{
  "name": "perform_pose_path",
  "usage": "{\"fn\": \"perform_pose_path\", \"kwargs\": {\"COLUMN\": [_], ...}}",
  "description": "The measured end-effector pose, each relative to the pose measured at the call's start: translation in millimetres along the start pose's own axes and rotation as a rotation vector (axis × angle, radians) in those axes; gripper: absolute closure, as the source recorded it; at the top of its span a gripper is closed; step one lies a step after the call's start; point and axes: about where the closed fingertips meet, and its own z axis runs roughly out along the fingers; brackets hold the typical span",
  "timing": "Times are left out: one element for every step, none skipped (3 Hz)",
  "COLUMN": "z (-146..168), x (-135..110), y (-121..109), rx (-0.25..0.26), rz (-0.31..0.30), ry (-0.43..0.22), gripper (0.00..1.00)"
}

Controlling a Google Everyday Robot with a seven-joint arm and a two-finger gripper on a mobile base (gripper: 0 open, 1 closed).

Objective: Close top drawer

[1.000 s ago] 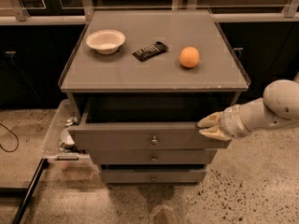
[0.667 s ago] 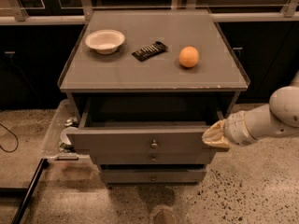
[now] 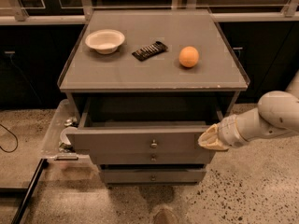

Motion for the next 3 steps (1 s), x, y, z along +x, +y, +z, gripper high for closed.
{"fn": "perform_pose_path", "kwargs": {"z": [19.5,19.5,19.6], "x": [13.1,13.1,13.1], "y": [-4.3,-4.3,-4.3], "rx": [-0.015,-0.015,-0.015], "rz": [0.019,0.019,0.019], "ry": [0.023,0.023,0.023], "gripper": [0.86,0.65,0.42]}}
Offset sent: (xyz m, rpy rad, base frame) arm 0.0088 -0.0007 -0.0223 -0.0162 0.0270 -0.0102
